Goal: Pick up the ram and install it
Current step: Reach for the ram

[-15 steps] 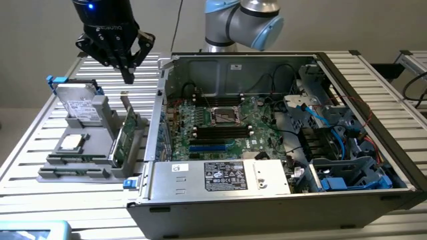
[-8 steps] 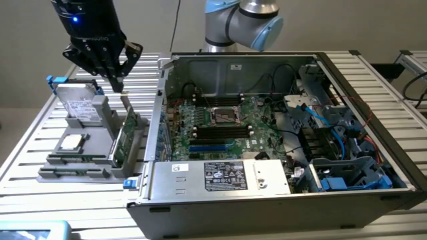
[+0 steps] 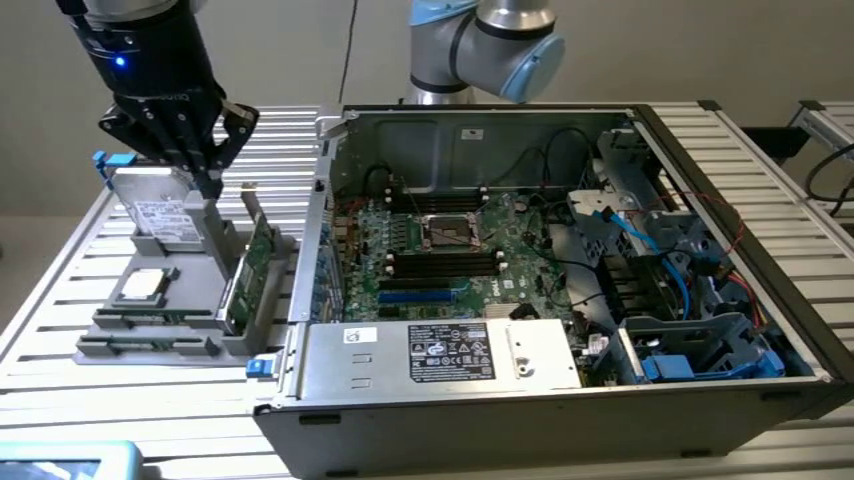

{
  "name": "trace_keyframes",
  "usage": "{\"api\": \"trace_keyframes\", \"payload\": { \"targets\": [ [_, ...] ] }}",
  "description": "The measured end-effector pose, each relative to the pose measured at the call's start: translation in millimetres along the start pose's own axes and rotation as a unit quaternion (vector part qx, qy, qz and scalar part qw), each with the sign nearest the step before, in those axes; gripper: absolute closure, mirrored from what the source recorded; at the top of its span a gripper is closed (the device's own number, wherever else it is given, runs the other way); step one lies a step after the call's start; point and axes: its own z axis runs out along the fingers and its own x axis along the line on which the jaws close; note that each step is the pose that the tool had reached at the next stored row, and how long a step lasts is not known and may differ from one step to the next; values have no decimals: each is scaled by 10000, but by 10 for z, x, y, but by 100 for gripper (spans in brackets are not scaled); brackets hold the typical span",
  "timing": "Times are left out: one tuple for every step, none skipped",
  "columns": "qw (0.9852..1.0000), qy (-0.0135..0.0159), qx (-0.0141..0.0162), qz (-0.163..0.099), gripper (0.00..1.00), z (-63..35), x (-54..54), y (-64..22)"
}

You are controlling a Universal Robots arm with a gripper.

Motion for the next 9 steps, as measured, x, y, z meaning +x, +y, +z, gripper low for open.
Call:
{"api": "trace_keyframes", "payload": {
  "targets": [
    [10000,18,1,0,89,9,17,-17],
    [10000,33,2,0,89,17,31,-40],
    [10000,46,3,2,89,25,43,-70],
    [10000,52,4,2,89,32,50,-104],
    [10000,56,4,3,89,39,57,-141],
    [10000,60,4,3,89,46,63,-176],
    [10000,61,4,3,89,53,69,-212],
    [10000,62,4,3,89,61,75,-248],
    [10000,62,4,3,89,69,84,-285]
  ]
}}
